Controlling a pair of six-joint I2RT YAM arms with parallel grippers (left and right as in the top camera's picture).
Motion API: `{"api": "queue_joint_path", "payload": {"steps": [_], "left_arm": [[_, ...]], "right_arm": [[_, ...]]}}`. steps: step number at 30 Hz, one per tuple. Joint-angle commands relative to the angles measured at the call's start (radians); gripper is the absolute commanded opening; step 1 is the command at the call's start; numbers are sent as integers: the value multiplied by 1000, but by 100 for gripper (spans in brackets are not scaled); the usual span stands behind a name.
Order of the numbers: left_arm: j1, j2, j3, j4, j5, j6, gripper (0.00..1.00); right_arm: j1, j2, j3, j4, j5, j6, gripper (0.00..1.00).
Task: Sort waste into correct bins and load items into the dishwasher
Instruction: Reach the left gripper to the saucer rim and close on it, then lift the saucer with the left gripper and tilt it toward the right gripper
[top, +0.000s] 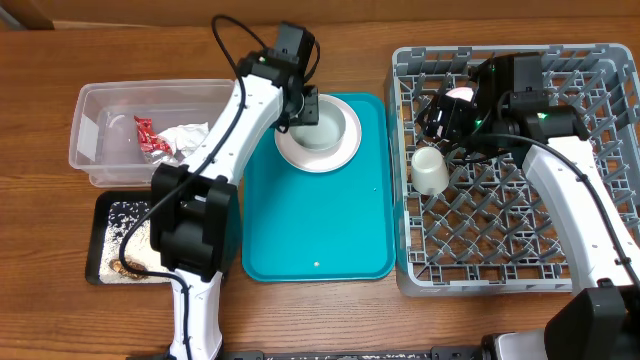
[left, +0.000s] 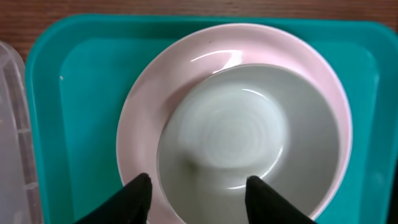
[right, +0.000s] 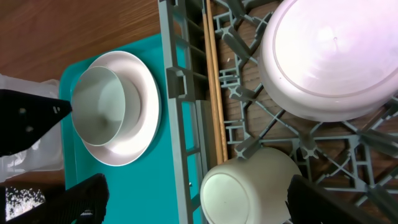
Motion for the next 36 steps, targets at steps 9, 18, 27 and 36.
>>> {"api": "queue_joint_path", "payload": {"steps": [9, 18, 27, 36], "left_arm": [[10, 9, -103, 64, -25, -41, 46], [10, 9, -156, 111, -24, -48, 33], [5, 9, -156, 111, -21, -47, 14], [5, 1, -151, 103, -17, -47, 4]], "right_arm": [[2, -12, 24, 3, 6, -10, 94], [2, -12, 24, 3, 6, -10, 94], [2, -12, 24, 2, 6, -10, 94], [2, -14, 24, -14, 6, -8, 94]]}}
